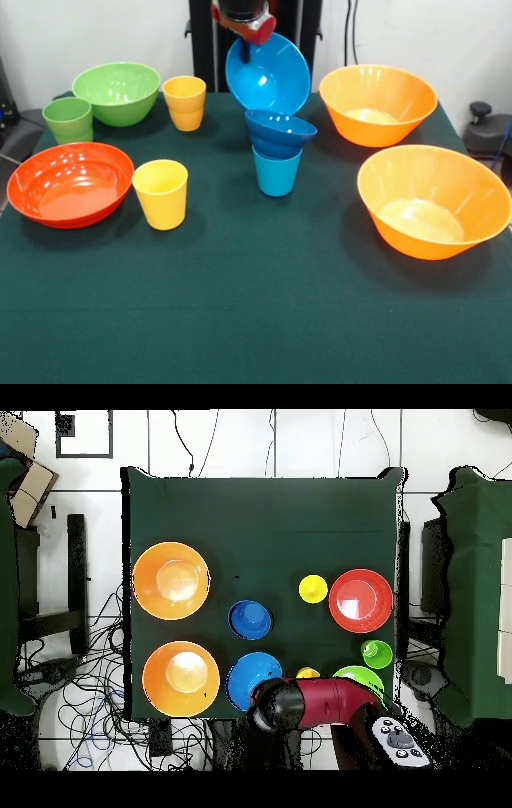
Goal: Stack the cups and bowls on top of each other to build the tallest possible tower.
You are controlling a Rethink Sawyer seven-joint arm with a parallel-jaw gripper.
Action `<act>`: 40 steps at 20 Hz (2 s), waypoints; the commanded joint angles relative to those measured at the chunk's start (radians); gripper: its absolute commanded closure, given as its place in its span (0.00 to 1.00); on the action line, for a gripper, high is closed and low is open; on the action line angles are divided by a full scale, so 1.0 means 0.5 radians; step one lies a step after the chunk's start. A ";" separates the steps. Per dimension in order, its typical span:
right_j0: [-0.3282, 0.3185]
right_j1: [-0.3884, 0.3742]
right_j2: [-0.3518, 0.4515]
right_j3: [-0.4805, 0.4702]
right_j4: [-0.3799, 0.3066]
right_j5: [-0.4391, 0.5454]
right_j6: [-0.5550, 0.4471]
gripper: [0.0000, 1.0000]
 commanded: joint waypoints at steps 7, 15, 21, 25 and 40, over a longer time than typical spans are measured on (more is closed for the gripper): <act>-0.044 -0.114 0.226 -0.140 0.082 0.258 -0.236 1.00; -0.047 -0.164 0.252 -0.128 0.103 0.316 -0.236 1.00; -0.047 -0.178 0.259 -0.137 0.099 0.327 -0.224 1.00; -0.071 -0.223 0.275 -0.134 0.111 0.386 -0.256 1.00; -0.185 -0.341 0.389 -0.191 0.165 0.622 -0.365 1.00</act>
